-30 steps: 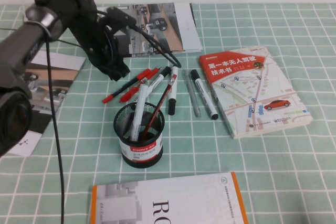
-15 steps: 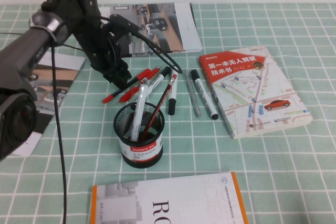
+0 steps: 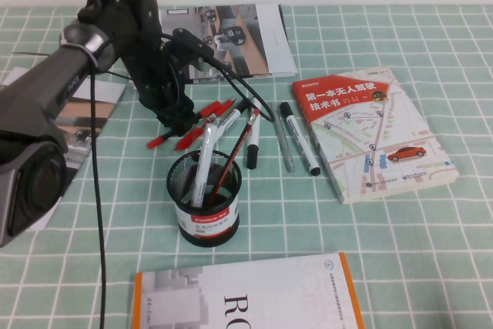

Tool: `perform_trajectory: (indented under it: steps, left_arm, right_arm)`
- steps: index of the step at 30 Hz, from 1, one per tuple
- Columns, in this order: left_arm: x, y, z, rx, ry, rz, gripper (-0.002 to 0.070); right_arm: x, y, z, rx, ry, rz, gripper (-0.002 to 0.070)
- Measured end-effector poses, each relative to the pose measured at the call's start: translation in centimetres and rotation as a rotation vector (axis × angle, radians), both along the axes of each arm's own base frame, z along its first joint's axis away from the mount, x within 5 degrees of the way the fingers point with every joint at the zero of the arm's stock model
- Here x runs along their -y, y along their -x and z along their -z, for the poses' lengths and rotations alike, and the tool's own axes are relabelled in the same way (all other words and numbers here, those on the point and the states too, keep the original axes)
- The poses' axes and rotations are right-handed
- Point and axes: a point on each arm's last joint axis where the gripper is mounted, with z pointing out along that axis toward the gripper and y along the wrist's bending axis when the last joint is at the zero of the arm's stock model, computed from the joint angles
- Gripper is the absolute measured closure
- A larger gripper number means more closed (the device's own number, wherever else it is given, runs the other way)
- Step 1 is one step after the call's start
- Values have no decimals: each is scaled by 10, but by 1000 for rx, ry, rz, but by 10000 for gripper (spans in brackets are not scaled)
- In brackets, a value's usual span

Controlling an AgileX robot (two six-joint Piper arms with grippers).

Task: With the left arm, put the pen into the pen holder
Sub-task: Pick up the pen on the table

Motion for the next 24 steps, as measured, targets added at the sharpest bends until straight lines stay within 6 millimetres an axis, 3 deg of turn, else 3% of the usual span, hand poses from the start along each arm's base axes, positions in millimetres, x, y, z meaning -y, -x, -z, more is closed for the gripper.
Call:
perform_trajectory:
  steps: [11, 20, 24]
  left_arm:
    - [0, -1, 1, 2, -3, 0, 616]
    - [-1, -1, -3, 14, -9, -16, 619]
    - [-4, 4, -32, 59, 2, -50, 619]
  right_arm:
    - [0, 0, 0, 0, 0, 0, 696]
    - [0, 0, 0, 0, 0, 0, 696]
    - [0, 0, 0, 0, 0, 0, 696]
